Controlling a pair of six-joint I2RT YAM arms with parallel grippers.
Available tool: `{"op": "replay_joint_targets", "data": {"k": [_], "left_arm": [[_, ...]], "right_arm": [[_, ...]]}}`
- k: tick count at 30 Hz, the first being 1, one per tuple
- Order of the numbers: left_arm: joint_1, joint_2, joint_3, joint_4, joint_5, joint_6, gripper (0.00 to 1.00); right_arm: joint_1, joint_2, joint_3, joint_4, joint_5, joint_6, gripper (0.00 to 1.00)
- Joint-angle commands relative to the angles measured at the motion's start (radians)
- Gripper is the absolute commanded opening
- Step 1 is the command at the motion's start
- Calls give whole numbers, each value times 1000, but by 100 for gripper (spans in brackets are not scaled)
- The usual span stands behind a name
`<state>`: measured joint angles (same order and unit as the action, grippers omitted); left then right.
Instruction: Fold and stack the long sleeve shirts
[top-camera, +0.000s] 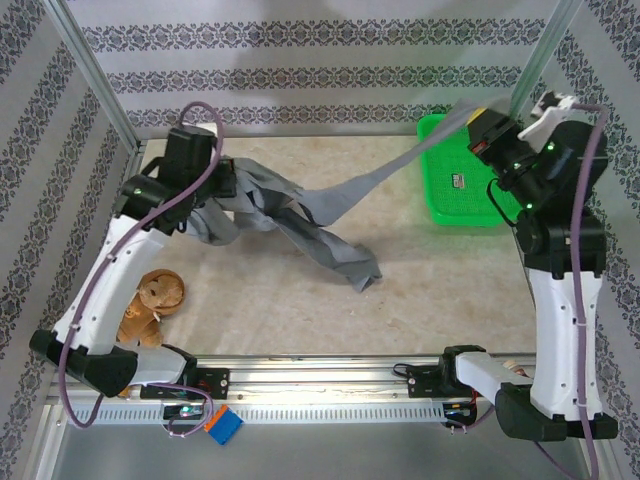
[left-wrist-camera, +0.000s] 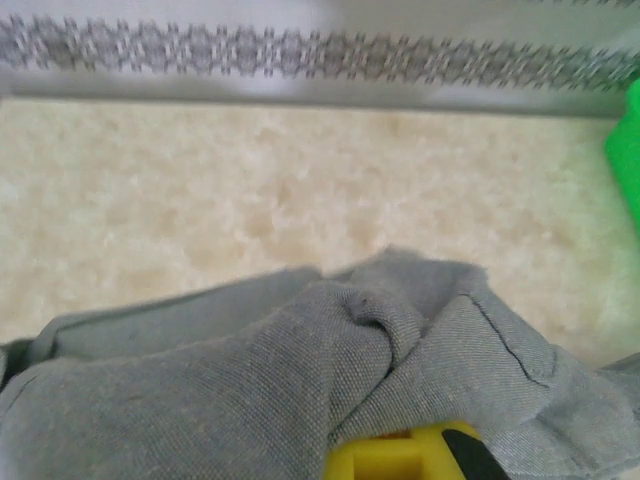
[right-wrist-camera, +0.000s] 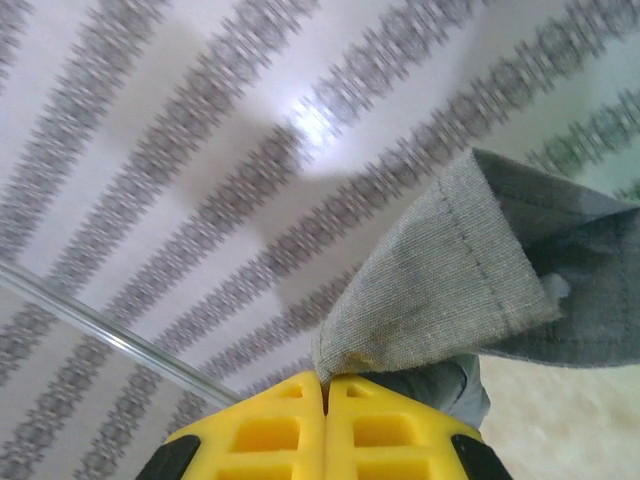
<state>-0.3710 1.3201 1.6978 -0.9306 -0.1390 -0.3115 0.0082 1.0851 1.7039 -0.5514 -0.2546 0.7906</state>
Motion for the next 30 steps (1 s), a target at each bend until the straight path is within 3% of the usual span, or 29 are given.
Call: {"op": "replay_joint_targets", "data": {"k": [1, 10, 13, 20, 26, 27, 30], "left_arm": [[3, -26, 127, -71, 4, 74, 0], [-5, -37, 388, -40, 305, 117, 0], [-6, -31, 411, -45, 359, 92, 0], [-3, 12, 252, -13, 373, 77, 0], [95, 247, 291, 13, 351, 114, 0], [127, 319, 327, 16, 350, 121, 6], [216, 558, 538, -25, 301, 107, 55]], "right_arm": [[-10, 2, 129, 76, -25, 7, 0], [-17, 98, 589, -36, 32, -104, 0], [-18, 147, 699, -66, 18, -114, 0], [-21, 211, 675, -82, 12, -134, 0], [-21, 425, 655, -84, -48, -165, 0], [-14, 494, 675, -82, -46, -180, 0], [23, 799, 881, -106, -62, -223, 0]]}}
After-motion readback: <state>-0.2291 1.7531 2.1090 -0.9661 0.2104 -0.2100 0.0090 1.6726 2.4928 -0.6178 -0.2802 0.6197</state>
